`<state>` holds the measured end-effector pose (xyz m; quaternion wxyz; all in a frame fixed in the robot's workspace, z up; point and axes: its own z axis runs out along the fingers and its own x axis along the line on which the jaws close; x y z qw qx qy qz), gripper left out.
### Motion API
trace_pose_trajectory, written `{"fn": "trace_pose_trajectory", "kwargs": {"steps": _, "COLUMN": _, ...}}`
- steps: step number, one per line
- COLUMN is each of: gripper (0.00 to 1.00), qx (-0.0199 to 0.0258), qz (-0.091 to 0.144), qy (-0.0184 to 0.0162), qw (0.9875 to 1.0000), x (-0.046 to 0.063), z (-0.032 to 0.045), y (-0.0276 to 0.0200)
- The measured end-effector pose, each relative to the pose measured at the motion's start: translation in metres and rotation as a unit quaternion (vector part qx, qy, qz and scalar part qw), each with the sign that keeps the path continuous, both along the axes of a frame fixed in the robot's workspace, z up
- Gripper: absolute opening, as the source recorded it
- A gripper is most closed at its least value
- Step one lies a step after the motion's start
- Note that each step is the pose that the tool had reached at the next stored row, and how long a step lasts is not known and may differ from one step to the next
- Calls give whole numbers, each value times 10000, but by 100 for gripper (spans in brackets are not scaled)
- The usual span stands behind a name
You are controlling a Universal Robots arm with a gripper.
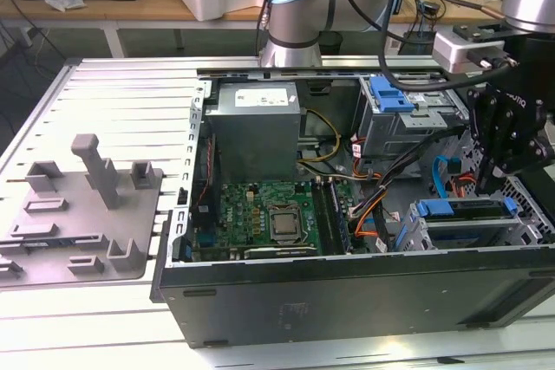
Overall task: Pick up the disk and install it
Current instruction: 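Insert the first disk wire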
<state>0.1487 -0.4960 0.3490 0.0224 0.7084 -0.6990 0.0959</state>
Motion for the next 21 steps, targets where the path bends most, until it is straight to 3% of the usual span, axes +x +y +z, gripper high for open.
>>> {"fn": "trace_pose_trajectory", "kwargs": {"steps": 4, "gripper": 17, "qx": 0, "qz": 20, "qy": 0, "qw": 10000, "x": -1, "z": 0, "y": -69}}
{"fn": "trace_pose_trajectory", "kwargs": {"steps": 12, "gripper": 17, "qx": 5, "qz": 30, "qy": -1, "qw": 10000, "x": -1, "z": 0, "y": -82}}
{"fn": "trace_pose_trajectory", "kwargs": {"steps": 17, "gripper": 17, "qx": 37, "qz": 31, "qy": -1, "qw": 10000, "x": -2, "z": -1, "y": -110}}
{"fn": "trace_pose_trajectory", "kwargs": {"steps": 21, "gripper": 17, "qx": 98, "qz": 36, "qy": -2, "qw": 9999, "x": -5, "z": -2, "y": -116}}
